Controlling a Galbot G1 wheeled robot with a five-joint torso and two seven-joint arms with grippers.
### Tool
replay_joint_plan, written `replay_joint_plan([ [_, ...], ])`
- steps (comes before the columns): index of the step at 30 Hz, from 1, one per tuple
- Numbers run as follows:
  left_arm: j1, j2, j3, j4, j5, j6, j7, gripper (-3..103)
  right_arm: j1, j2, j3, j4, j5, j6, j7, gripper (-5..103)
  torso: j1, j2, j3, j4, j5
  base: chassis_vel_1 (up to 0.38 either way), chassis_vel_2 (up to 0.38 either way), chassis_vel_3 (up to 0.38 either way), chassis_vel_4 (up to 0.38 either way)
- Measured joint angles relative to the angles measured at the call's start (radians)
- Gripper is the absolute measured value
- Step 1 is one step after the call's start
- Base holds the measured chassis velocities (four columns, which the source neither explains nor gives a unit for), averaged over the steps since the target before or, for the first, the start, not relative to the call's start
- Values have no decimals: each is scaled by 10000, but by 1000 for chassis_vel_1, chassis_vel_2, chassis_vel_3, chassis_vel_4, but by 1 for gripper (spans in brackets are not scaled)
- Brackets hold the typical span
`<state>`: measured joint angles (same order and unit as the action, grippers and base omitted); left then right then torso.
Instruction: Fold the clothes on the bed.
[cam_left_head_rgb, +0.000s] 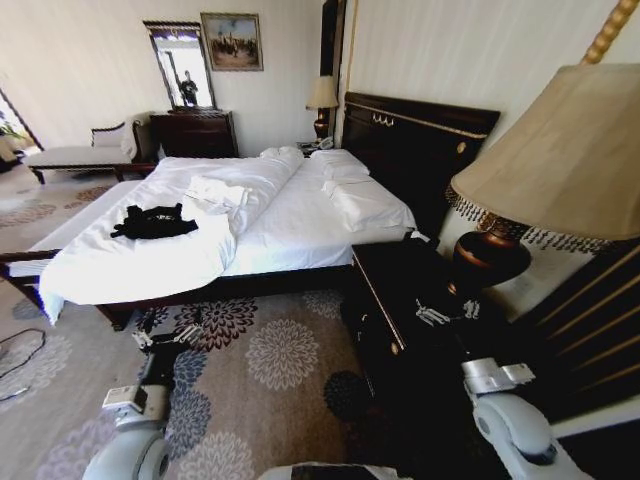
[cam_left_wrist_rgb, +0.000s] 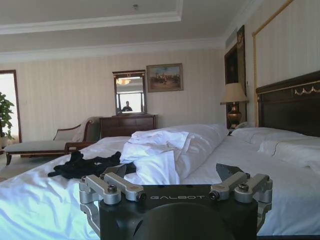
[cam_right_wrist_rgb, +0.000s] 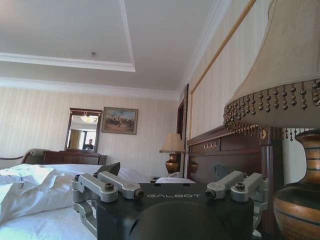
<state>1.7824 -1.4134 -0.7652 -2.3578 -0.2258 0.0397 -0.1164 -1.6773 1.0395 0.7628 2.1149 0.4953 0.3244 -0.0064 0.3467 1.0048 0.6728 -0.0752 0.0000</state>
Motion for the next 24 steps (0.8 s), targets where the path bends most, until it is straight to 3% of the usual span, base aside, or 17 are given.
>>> replay_joint_plan([
  [8,250,-388,5,-188,420,-169,151,100,69,-24,-38,112,-4,346,-212,100,1,0,0,0,1,0,0,0,0],
  [24,421,-466,8,-173,484,-255,165,100,46,210,-203,89,-197,479,-428,100,0,-1,0,-1,0,0,0,0,0],
])
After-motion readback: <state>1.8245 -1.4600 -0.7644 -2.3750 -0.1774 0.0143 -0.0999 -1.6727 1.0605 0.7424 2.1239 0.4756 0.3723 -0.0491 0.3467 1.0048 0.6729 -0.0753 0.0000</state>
